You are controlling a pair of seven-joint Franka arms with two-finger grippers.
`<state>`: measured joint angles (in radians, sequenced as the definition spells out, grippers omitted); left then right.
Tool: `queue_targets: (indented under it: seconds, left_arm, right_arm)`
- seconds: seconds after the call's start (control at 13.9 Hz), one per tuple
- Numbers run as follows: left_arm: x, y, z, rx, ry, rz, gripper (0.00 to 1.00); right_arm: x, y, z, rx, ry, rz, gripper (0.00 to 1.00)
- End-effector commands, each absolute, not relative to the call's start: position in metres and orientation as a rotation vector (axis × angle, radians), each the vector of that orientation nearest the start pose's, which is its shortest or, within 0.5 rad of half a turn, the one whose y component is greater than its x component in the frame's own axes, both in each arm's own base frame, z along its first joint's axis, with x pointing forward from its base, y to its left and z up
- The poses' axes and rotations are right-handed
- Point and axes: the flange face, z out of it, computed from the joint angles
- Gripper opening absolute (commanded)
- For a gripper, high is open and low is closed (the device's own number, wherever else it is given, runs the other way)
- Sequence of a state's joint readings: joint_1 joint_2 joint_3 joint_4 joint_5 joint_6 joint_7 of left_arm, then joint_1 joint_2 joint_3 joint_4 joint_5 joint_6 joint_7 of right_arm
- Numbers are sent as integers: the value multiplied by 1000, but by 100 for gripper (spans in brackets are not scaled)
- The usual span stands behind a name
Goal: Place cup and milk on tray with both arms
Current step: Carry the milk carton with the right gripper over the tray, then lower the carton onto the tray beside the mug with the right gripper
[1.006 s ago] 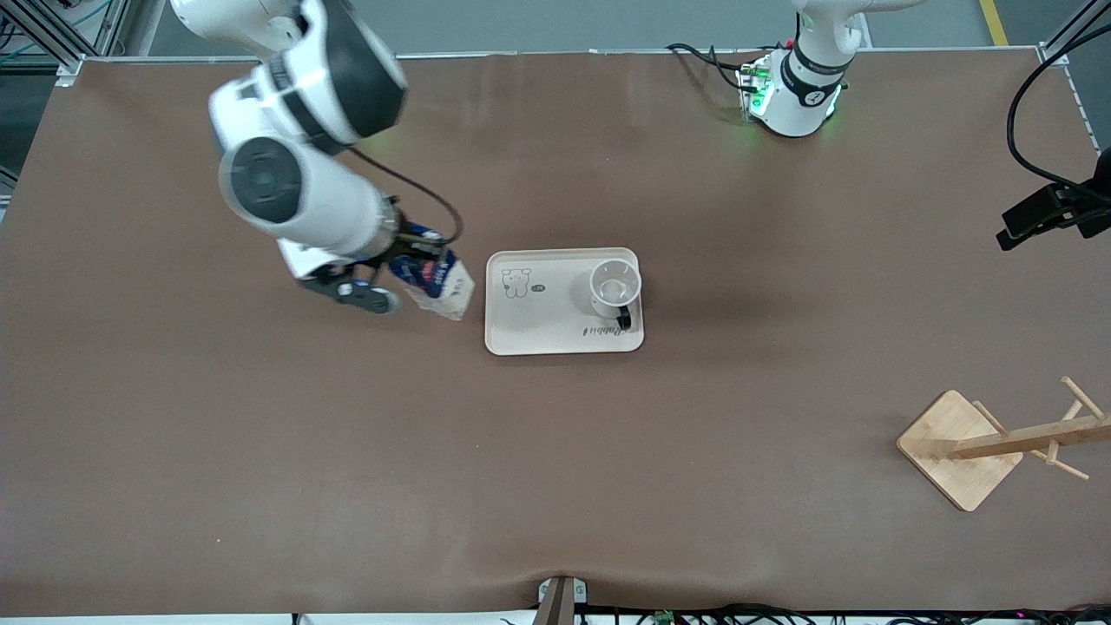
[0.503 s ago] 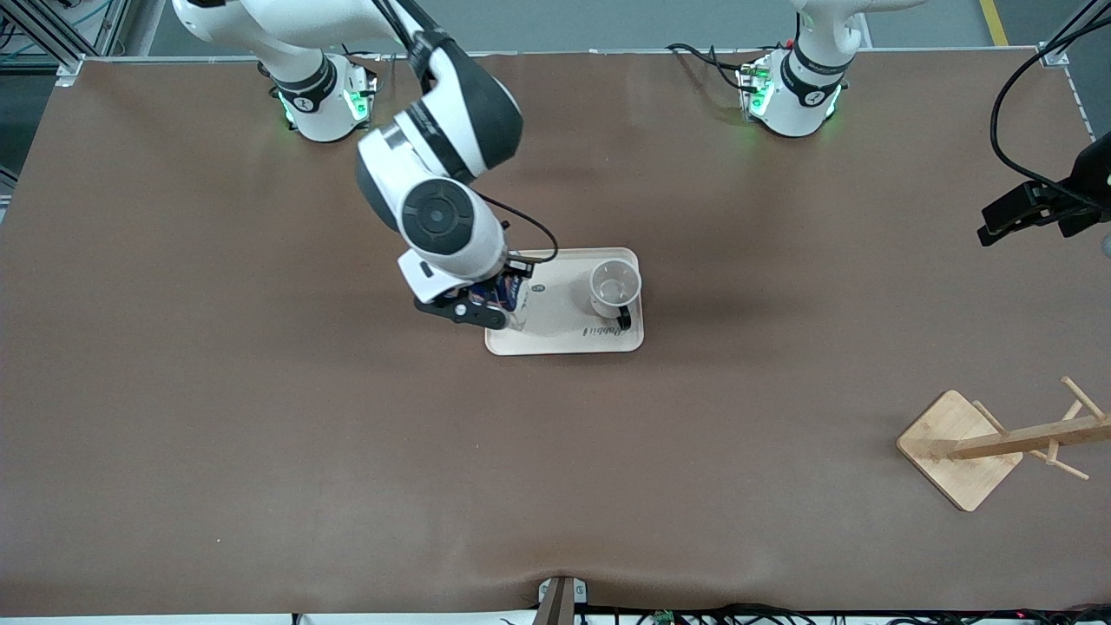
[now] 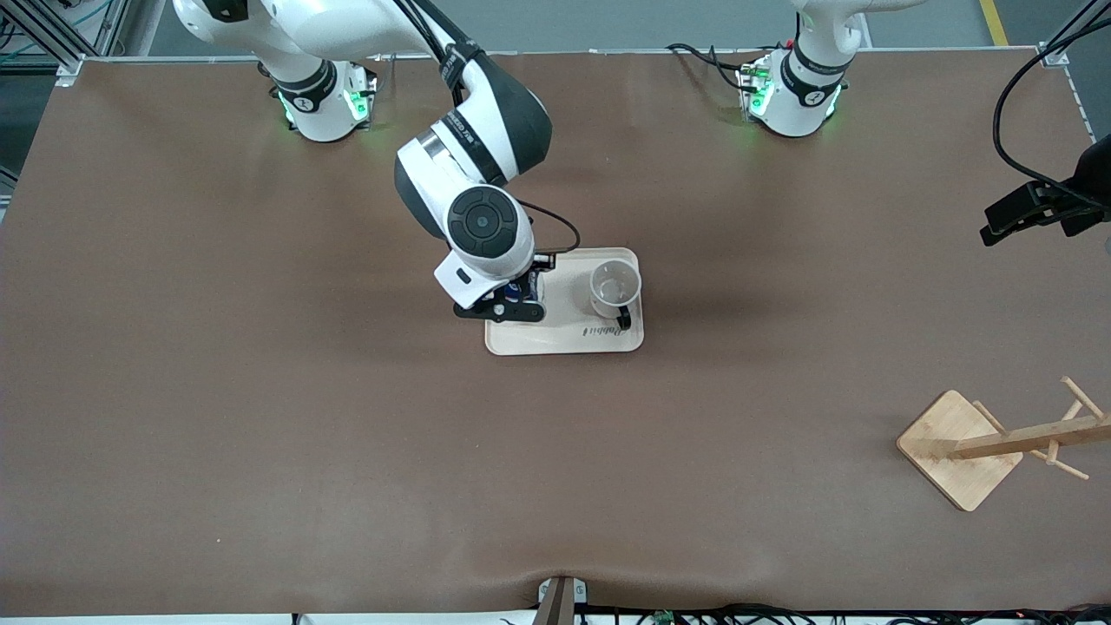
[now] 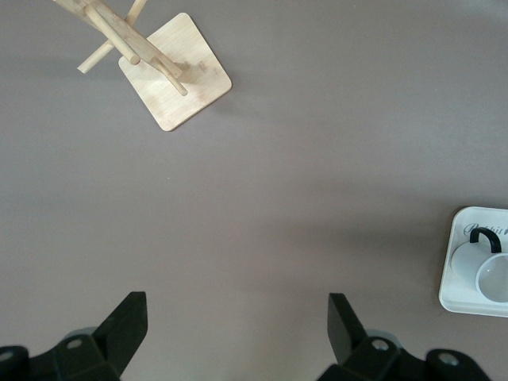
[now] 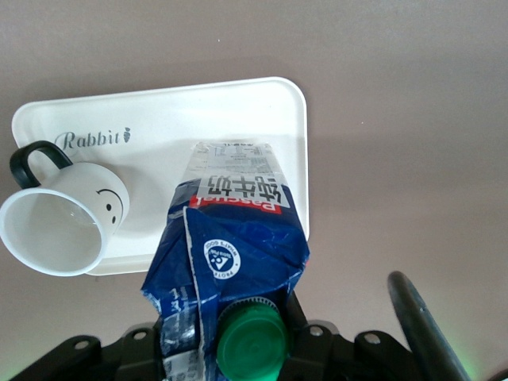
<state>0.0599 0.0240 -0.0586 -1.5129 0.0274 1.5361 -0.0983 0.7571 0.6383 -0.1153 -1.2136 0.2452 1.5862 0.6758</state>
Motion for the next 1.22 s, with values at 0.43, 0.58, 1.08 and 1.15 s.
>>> queue_targets:
  seconds: [0.43, 0.58, 1.08, 1.15]
  left_arm:
    - [551, -6, 639, -3141, -116, 17, 100]
    - [551, -6, 638, -3142, -116, 22, 100]
    - [534, -23, 631, -3137, -104, 12, 100]
    - [529, -25, 629, -3135, -106, -7, 100]
  right_arm:
    - [520, 478, 352, -3200, -32, 408, 0]
    - [519, 475, 349, -3203, -53, 426, 0]
    - [518, 468, 341, -3215, -41, 486, 18]
    - [519, 469, 341, -3215, -44, 481, 36]
